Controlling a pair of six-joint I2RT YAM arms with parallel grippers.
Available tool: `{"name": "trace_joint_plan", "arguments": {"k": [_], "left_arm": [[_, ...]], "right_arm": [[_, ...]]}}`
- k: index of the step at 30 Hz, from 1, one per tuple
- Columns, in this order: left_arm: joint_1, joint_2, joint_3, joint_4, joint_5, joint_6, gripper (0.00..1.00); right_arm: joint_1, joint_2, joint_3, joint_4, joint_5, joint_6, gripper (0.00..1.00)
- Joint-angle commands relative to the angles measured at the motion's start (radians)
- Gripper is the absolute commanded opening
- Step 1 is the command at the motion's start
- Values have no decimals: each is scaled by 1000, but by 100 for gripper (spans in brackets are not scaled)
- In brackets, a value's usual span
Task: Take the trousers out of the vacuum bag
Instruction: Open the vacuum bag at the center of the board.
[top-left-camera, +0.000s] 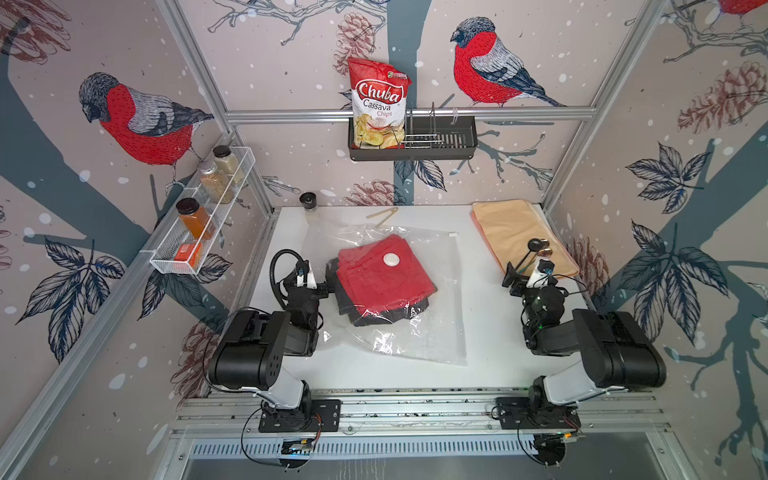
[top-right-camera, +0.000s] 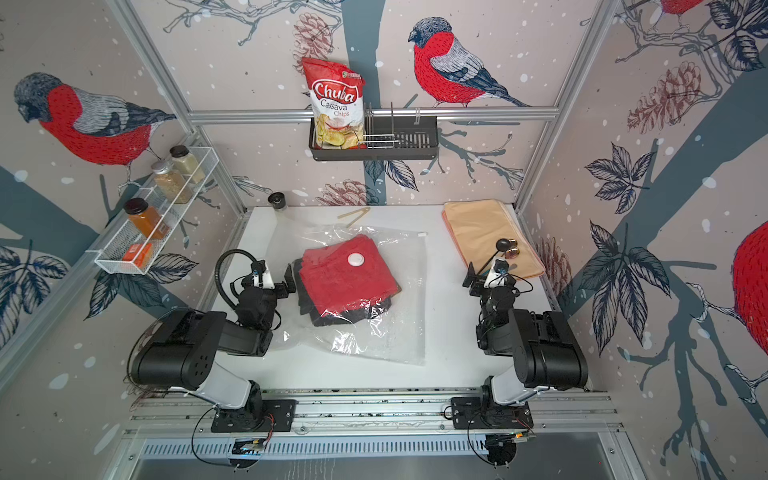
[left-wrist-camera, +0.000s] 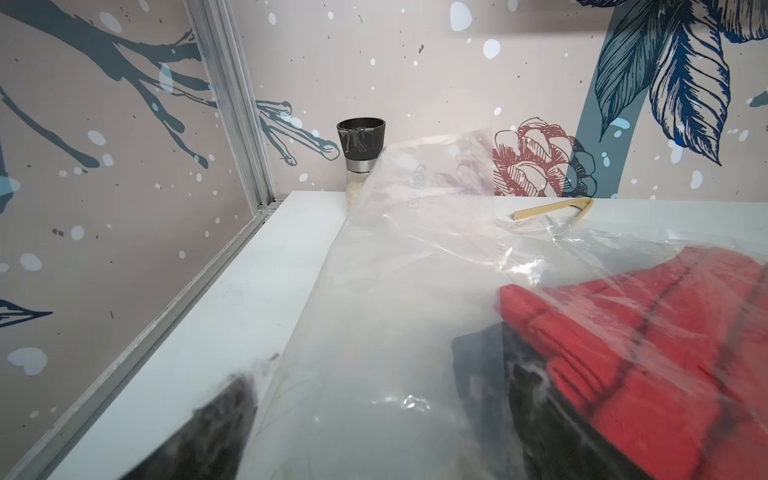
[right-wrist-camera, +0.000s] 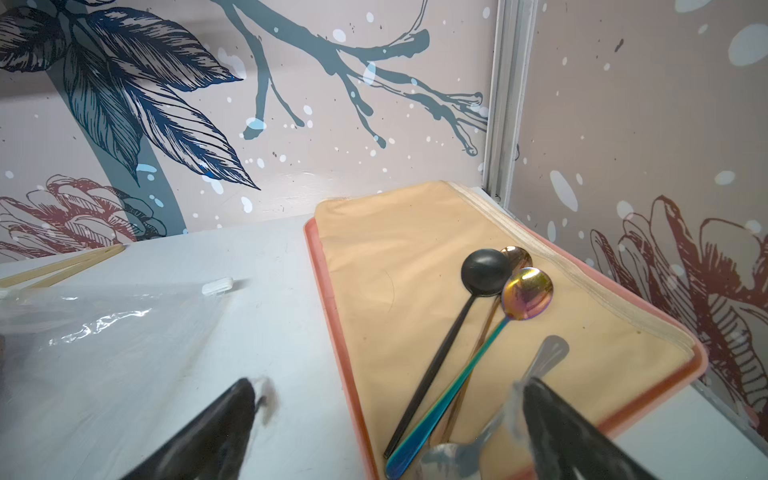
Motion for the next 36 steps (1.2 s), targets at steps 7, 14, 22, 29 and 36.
{"name": "trace_joint_plan", "arguments": {"k": [7,14,22,29,36], "left_arm": [[5,-2,1,19,7,11,98],[9,-1,9,4,13,5,98],[17,-1,12,-4,22,-1,97],[11,-50,6,-30,-5,-1,97],[-26,-190,47,-205,-59,25,97]], "right_arm": [[0,-2,0,10,-9,13,100],[1,-1,1,10,-10,13,100],[2,-2,1,7,-8,13,100],[-16,-40,-11,2,2,40,100],[10,-106,26,-119,48,19,100]]}}
